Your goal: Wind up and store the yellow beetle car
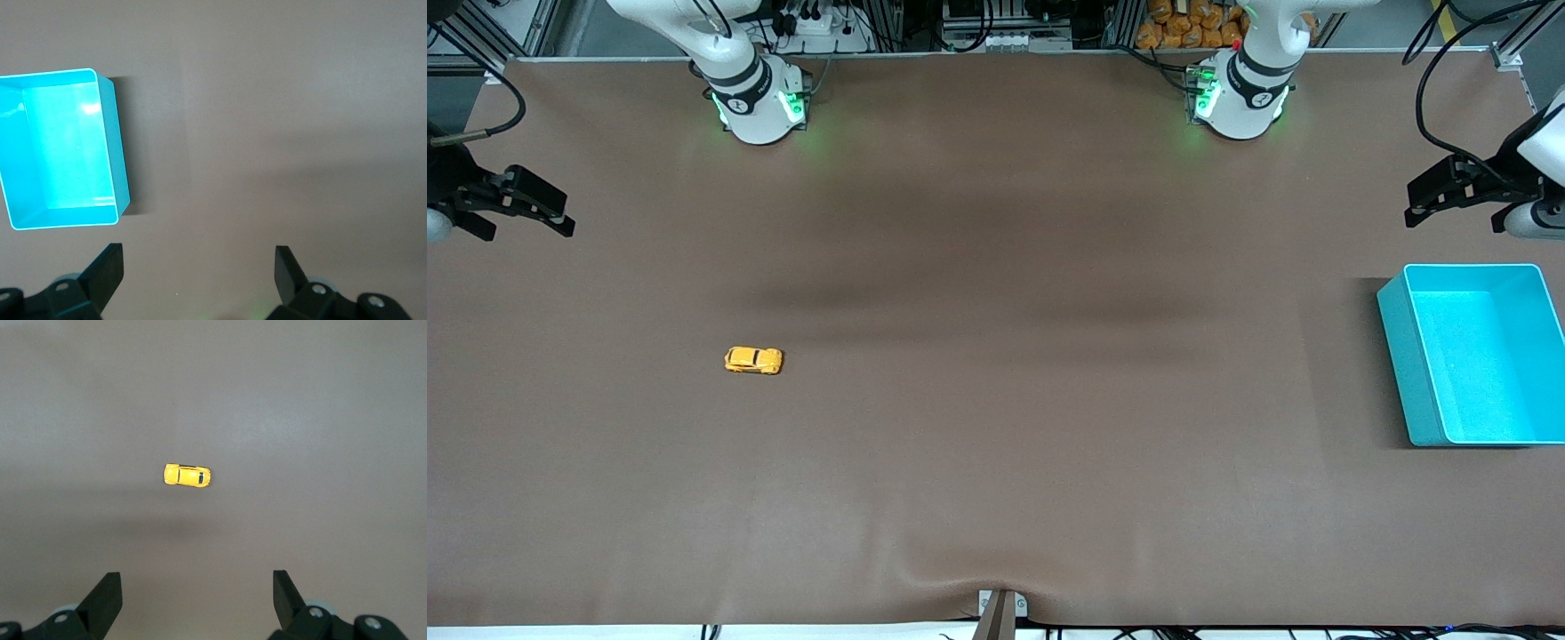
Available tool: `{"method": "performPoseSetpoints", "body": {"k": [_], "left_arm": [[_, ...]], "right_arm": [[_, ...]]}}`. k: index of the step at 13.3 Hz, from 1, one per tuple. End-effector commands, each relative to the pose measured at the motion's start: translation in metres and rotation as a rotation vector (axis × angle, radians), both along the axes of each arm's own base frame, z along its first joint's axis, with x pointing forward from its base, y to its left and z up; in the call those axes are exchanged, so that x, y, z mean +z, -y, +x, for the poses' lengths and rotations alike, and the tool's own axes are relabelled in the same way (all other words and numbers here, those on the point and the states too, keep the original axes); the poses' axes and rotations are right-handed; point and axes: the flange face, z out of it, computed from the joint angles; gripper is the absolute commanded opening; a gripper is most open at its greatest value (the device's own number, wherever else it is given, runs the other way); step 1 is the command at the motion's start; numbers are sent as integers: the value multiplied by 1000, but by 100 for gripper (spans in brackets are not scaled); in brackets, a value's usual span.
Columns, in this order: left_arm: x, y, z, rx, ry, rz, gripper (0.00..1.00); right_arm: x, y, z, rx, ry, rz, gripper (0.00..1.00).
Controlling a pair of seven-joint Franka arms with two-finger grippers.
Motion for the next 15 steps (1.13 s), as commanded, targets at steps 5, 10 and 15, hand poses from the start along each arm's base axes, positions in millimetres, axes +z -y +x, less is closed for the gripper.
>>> {"method": "performPoseSetpoints", "body": {"k": [5, 10, 15], "left_arm": [[2, -2, 0, 1, 3, -16, 100], [2, -2, 0, 2, 3, -15, 100], [1, -1, 0, -1, 1, -13, 100]], "right_arm": [[-1, 1, 4, -14, -8, 15, 100], [0, 1, 4, -7, -5, 15, 100], [-3, 0, 5, -5, -8, 15, 100]]}}
